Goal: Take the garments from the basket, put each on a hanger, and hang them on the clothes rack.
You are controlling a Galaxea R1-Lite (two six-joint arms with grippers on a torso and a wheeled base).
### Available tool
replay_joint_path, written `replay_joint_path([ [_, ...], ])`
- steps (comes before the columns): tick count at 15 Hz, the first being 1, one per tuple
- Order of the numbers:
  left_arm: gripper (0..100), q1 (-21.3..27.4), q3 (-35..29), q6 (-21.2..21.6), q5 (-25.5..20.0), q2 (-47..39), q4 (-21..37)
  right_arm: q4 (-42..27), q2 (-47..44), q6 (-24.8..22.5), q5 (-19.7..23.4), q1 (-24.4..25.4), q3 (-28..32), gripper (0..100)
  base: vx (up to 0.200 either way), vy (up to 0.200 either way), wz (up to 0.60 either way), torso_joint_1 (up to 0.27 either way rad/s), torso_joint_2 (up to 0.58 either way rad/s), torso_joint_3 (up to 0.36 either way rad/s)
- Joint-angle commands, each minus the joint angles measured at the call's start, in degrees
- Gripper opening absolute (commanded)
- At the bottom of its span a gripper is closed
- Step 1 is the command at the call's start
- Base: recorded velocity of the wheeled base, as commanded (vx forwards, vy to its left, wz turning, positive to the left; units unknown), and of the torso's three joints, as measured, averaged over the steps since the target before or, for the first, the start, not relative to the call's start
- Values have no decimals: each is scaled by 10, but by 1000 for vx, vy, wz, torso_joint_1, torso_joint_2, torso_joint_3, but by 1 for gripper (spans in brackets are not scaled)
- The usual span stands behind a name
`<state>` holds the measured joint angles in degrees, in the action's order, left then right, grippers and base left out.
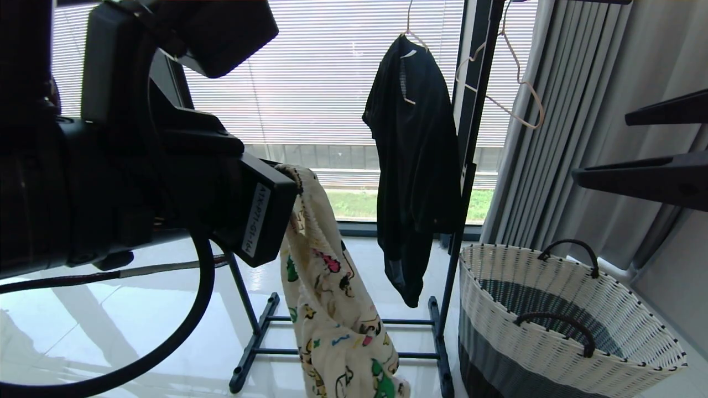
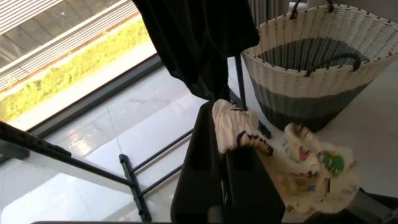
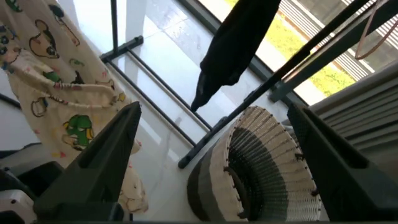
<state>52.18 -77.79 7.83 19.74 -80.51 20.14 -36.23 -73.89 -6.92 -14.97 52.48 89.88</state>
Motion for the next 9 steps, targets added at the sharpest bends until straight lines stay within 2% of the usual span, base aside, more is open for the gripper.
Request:
replay_joint_path([
  [1, 0, -9, 1, 1, 1, -13, -1, 14, 12, 25, 4, -7, -6, 100, 0, 0, 0, 0, 0, 0],
  [4, 0, -61, 26, 25, 16, 20, 3, 9, 37, 32, -5, -121, -48, 100, 0, 0, 0, 0, 0, 0],
  [6, 0, -161, 85, 61, -1, 79, 3, -23, 67, 32, -16, -218, -87, 100, 0, 0, 0, 0, 0, 0],
  [8, 0, -279, 155, 70, -59, 138, 3, -53, 103, 32, -17, -281, -138, 100, 0, 0, 0, 0, 0, 0],
  [9, 0, -321, 185, 74, -77, 157, 2, -51, 123, 31, -22, -296, -175, 100, 0, 0, 0, 0, 0, 0],
])
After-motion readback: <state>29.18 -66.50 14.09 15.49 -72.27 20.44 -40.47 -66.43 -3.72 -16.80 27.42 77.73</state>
